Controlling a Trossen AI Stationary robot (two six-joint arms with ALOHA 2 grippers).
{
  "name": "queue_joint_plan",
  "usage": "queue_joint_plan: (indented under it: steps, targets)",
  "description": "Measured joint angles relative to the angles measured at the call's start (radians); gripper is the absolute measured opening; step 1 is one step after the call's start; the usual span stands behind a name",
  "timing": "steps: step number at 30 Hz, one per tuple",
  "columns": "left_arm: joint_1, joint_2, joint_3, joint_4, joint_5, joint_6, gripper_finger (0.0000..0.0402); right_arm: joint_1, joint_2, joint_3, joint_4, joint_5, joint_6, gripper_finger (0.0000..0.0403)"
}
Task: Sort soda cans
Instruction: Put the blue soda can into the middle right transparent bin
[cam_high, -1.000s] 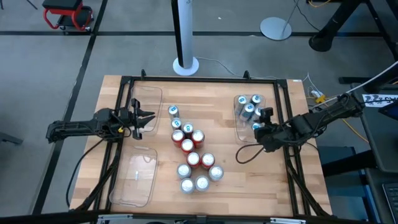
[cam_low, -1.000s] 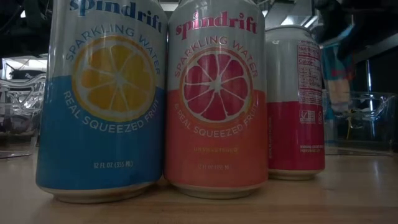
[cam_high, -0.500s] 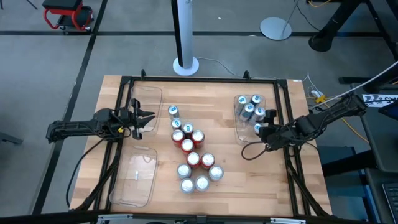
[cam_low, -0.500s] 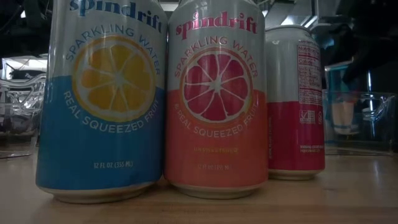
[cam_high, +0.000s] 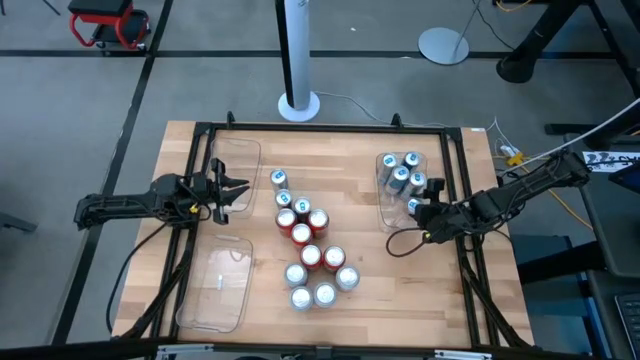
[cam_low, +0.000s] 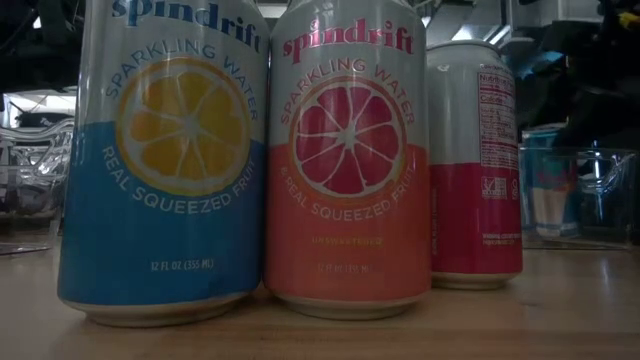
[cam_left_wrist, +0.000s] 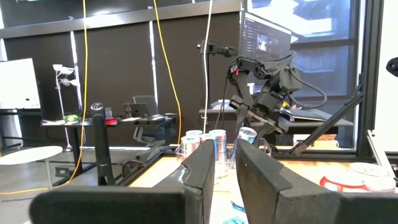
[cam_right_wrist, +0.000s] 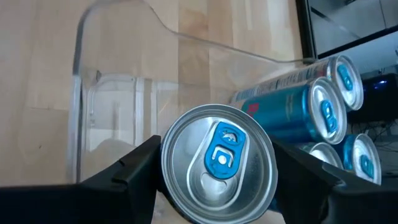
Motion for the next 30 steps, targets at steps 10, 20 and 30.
queue_joint_plan:
  steps: [10, 20, 30]
  targets:
    - [0.000, 0.000, 0.000, 0.000, 0.000, 0.000, 0.0059, 0.000, 0.001, -0.006, 0.006, 0.052, 0.002, 0.0274]
    - [0.000, 0.000, 0.000, 0.000, 0.000, 0.000, 0.0059, 0.000, 0.001, -0.005, 0.005, 0.063, 0.003, 0.0310]
    - [0.000, 0.000, 0.000, 0.000, 0.000, 0.000, 0.0059, 0.000, 0.002, -0.005, 0.004, 0.075, -0.001, 0.0312]
